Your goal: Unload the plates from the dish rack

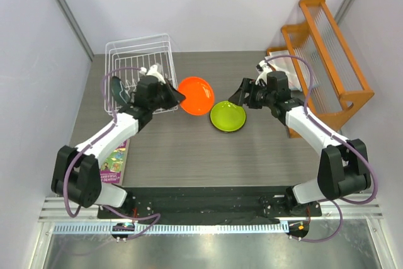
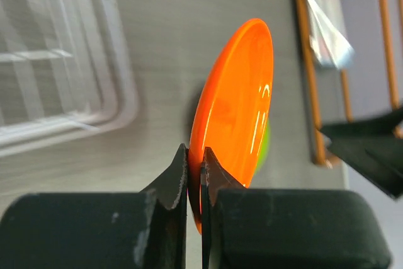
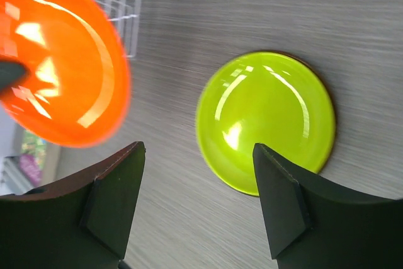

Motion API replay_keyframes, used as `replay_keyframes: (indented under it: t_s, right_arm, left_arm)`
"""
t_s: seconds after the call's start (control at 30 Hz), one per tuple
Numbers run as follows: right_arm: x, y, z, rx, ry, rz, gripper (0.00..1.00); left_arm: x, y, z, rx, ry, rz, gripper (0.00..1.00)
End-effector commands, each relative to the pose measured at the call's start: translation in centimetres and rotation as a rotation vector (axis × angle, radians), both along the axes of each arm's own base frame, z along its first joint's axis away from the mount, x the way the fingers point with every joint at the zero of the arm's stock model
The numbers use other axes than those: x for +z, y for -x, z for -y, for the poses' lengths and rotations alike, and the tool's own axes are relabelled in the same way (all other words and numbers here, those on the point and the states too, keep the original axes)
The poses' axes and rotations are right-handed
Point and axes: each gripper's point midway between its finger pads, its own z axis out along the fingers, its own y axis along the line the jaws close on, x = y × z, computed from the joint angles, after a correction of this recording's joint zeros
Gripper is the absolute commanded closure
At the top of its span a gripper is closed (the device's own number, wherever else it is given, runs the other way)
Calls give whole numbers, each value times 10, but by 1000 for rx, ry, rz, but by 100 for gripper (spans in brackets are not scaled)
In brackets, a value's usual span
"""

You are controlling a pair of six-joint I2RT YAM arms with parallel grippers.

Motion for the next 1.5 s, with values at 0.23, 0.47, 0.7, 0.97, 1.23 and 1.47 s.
replay_keyframes:
  t_s: [0.23, 0.47, 0.7, 0.97, 1.23, 1.47]
  right_arm:
    - [34, 7, -41, 144, -235, 85, 25]
    - [32, 8, -51, 193, -285, 74, 26]
    - [28, 11, -53, 219, -303, 71, 81]
    - [31, 15, -47, 235, -309, 84, 99]
    - [19, 2, -7, 62, -219, 73, 99]
    - [-7, -4, 28, -59, -62, 8, 99]
  left_arm:
    - [31, 19, 94, -209, 187, 79, 100]
    - [32, 20, 104, -228, 190, 71, 100]
    - [31, 20, 105, -220, 184, 78, 100]
    - [23, 19, 115, -262, 210, 52, 100]
    - [22, 18, 111, -249, 181, 71, 25]
    - [19, 10, 62, -86, -50, 120, 0]
